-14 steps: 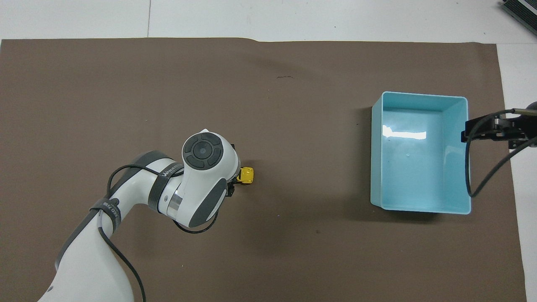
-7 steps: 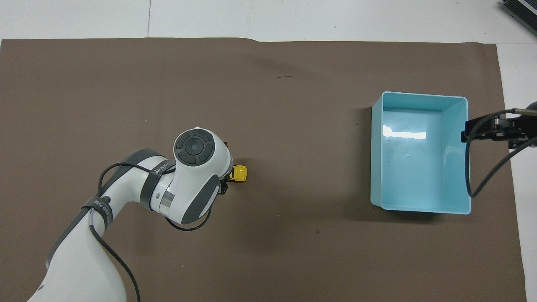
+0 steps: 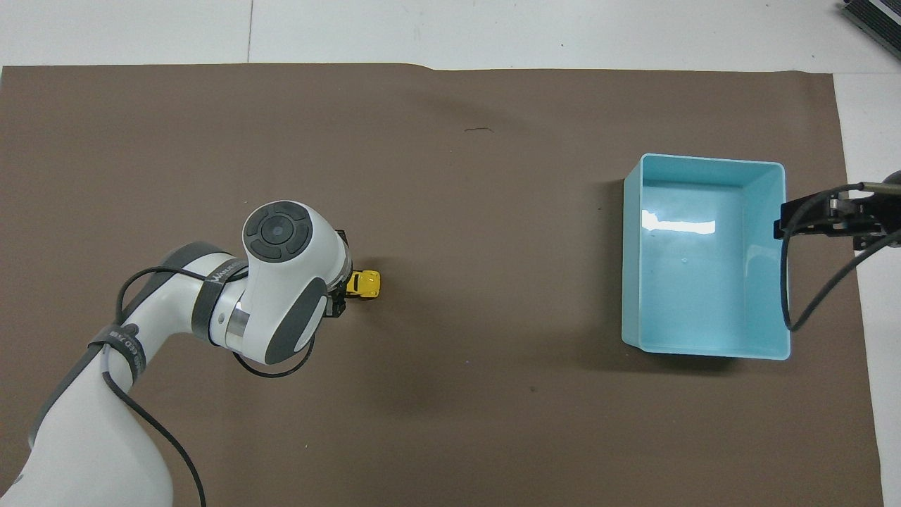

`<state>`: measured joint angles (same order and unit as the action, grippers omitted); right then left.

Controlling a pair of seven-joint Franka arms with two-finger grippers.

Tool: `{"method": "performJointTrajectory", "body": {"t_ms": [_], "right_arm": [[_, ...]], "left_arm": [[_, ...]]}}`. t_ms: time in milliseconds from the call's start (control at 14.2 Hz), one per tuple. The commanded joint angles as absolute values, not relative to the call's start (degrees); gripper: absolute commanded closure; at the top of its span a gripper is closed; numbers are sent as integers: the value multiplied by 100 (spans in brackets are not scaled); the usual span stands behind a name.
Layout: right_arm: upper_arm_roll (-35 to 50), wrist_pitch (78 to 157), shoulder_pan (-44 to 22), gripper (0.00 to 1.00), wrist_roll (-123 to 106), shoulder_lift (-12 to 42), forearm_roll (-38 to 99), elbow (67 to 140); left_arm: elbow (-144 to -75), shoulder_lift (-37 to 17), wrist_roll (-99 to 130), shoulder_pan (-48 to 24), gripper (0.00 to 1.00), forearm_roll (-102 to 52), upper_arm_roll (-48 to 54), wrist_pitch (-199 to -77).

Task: Wind up and store yellow beetle car
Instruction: 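Pull the car back and release it toward the blue bin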

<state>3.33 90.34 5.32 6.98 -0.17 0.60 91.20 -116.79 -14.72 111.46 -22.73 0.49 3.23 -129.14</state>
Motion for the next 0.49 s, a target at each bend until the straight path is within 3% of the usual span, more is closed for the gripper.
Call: {"method": "performJointTrajectory", "body": {"t_ms": [0, 70, 141, 211, 282, 423], "right_arm": [[352, 8982, 563, 0, 571, 44, 149, 9009], [352, 8982, 562, 0, 545, 44, 149, 9009], [352, 8982, 571, 0, 571, 35, 149, 9009], [352, 8982, 571, 0, 571, 44, 149, 9009], [352, 8982, 571, 0, 580, 35, 149, 9017], [352, 8982, 571, 0, 589, 35, 149, 9018]], "left_arm": [[-11786, -1652, 11118, -2145, 82, 290, 308, -13192], [-11786, -1652, 11118, -2145, 78, 290, 308, -13192], [-11777, -1652, 11118, -2136, 65, 290, 308, -13175], [-11743, -1661, 11136, -2136, 18, 290, 308, -13140], [-11707, -1652, 11153, -2136, 0, 307, 299, -13105], [-11567, -1521, 11180, -2127, 0, 316, 290, -12939]]}}
